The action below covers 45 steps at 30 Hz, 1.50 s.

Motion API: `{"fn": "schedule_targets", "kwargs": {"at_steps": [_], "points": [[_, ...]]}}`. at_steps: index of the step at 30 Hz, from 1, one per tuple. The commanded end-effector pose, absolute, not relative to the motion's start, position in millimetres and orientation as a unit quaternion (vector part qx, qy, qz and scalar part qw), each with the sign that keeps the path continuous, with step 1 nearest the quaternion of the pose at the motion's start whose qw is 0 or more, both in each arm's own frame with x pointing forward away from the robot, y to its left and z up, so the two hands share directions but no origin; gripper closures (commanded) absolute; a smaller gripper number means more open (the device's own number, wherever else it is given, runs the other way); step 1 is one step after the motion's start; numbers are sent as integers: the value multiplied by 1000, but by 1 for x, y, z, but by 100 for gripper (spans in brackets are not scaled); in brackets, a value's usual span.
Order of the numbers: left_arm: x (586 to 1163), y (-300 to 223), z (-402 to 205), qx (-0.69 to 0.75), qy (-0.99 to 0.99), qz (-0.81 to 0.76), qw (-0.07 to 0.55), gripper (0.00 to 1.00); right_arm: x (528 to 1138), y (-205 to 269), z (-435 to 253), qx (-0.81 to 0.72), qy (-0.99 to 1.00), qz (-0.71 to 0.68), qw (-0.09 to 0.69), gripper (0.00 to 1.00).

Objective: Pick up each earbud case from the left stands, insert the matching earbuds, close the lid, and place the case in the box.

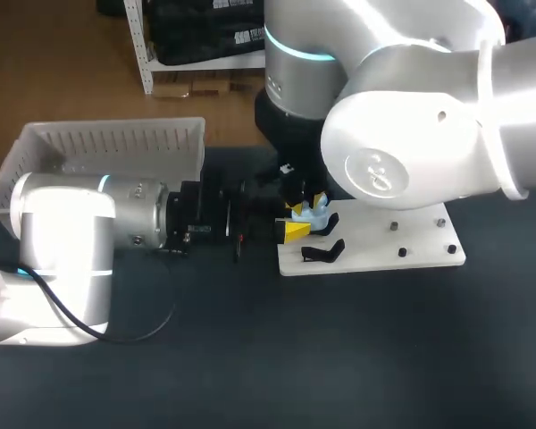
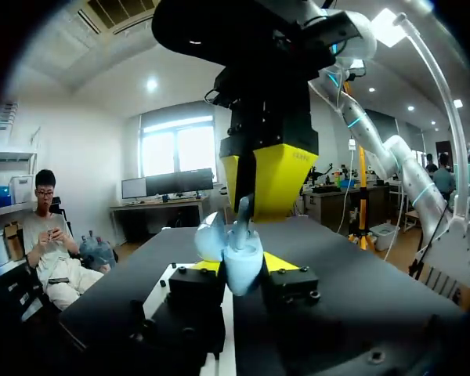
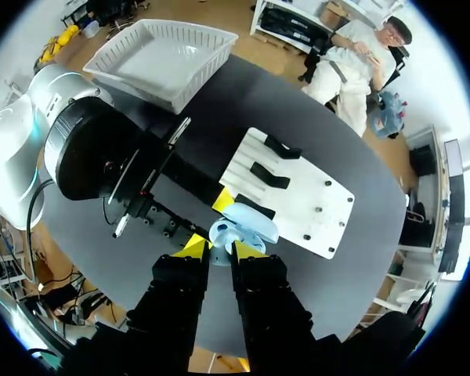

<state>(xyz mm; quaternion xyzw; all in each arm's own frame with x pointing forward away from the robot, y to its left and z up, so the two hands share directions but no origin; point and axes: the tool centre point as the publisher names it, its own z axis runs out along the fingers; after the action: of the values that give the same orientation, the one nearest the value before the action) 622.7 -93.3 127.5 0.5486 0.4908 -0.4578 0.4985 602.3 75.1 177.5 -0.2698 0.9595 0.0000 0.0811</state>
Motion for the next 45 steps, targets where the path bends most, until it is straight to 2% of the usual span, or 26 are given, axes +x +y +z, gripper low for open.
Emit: {"fn": "schedule_targets", "kwargs": {"at_steps": [1, 45], "points": [[622, -94, 127, 547, 491, -456, 502, 100, 604, 75, 177, -270, 960, 0, 79, 100], [622, -94, 127, 547, 491, -456, 502, 100, 606, 77, 172, -274, 958, 1, 81, 100]]}}
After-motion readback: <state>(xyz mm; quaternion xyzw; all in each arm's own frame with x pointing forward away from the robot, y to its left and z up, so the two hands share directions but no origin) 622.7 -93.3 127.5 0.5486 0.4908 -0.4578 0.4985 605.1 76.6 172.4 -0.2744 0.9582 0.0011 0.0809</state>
